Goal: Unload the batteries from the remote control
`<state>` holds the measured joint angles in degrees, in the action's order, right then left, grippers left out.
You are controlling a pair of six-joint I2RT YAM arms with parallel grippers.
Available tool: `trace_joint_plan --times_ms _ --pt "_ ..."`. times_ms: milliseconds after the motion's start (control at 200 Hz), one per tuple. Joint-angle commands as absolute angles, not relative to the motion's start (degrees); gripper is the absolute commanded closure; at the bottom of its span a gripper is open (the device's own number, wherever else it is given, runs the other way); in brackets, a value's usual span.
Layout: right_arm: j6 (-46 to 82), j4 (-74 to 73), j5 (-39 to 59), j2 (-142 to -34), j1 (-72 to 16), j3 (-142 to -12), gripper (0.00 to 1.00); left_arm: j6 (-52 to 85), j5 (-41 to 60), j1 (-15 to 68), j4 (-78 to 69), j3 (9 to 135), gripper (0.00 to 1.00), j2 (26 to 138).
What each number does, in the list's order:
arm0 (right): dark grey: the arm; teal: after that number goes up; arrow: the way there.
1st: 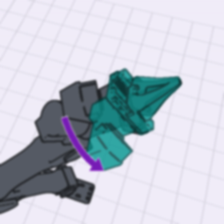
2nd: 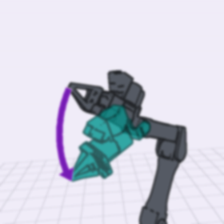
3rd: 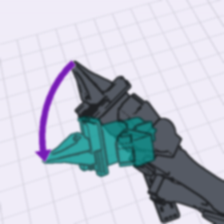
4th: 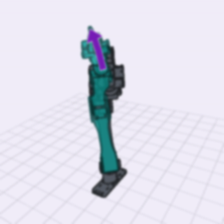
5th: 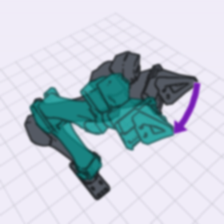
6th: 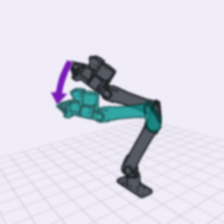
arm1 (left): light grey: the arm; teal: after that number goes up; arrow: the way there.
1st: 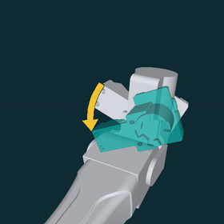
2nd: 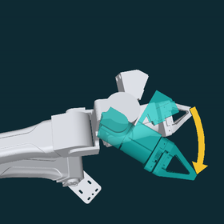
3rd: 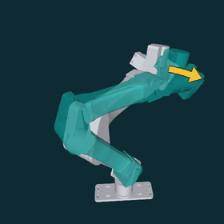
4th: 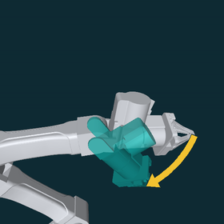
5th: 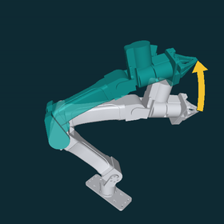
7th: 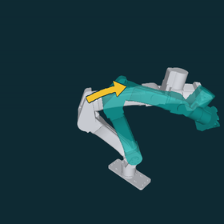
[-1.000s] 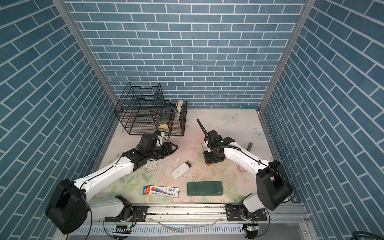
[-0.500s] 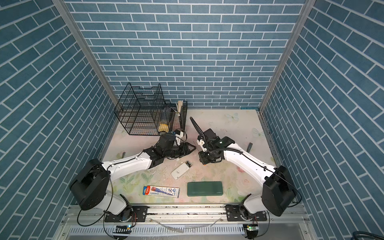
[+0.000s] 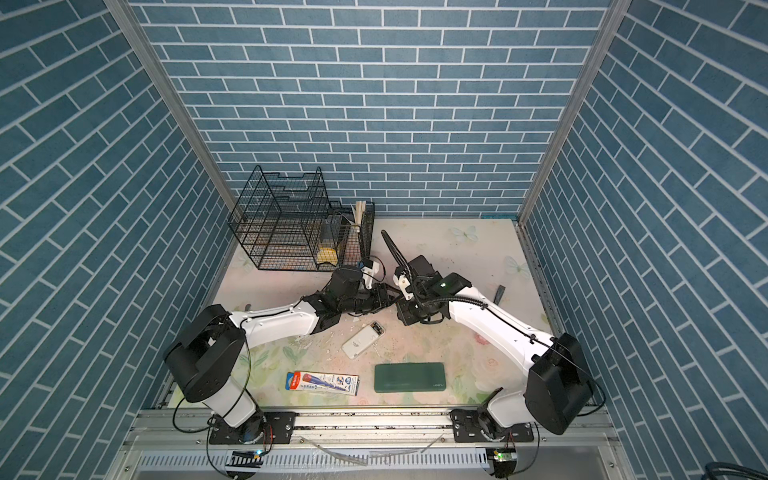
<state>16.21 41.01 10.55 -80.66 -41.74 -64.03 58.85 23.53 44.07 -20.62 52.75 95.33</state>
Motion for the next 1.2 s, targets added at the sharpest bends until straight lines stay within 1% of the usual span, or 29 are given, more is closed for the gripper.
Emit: trace_joint_plan --times_ms 0,100,275,395,490,530,570,595,685,805,890,1015,1105,1195 --pt "16.79 39.65 10.42 -81.2 -41.99 -67.25 1.0 59.47 24.35 44.47 -23.15 53.79 0.58 95.75" --pt "16.7 39.25 10.46 -81.73 -41.85 -67.34 1.0 59.84 24.47 44.47 -23.56 53.83 0.64 96.04" --pt "16.7 38.61 10.12 -81.78 -41.72 -67.24 1.0 60.72 24.36 44.47 -24.46 53.37 0.8 96.43" --pt "17.12 38.33 9.67 -81.44 -41.41 -67.15 1.0 61.63 24.57 44.47 -25.68 52.78 0.86 97.08" --pt "17.36 38.32 9.39 -80.91 -41.16 -67.15 1.0 61.96 24.5 44.41 -26.17 52.56 0.92 97.52" --pt "17.48 38.33 9.24 -80.65 -41.05 -67.23 0.99 61.96 24.36 44.32 -26.47 52.49 0.96 97.63" --pt "17.73 38.23 9.15 -80.43 -40.88 -67.24 0.96 62.13 24.18 44.17 -27.02 52.51 1.0 97.84" --pt "18.09 38.19 9.02 -80.19 -40.8 -67.15 0.92 62.3 24.1 44.0 -27.44 52.56 1.0 97.97" --pt "19.31 37.26 8.54 -79.13 -40.44 -66.66 0.75 62.76 24.04 43.05 -29.66 53.47 1.0 98.97" --pt "22.88 33.5 8.56 -76.52 -39.19 -64.1 0.57 64.75 24.9 41.63 -31.09 57.64 1.0 100.42" --pt "25.71 30.56 9.02 -73.77 -38.13 -61.86 0.5 64.82 25.49 40.75 -31.04 61.33 1.0 101.2" --pt "30.99 26.44 8.88 -67.97 -36.33 -57.9 0.43 65.07 26.37 39.26 -31.13 65.97 1.0 102.28" --pt "37.47 20.96 9.73 -63.62 -33.89 -53.67 0.41 66.03 26.78 38.29 -32.83 67.9 1.0 102.97" --pt "45.09 11.22 12.21 -60.28 -31.33 -48.42 0.41 66.92 26.97 37.72 -34.4 69.07 1.0 103.4"
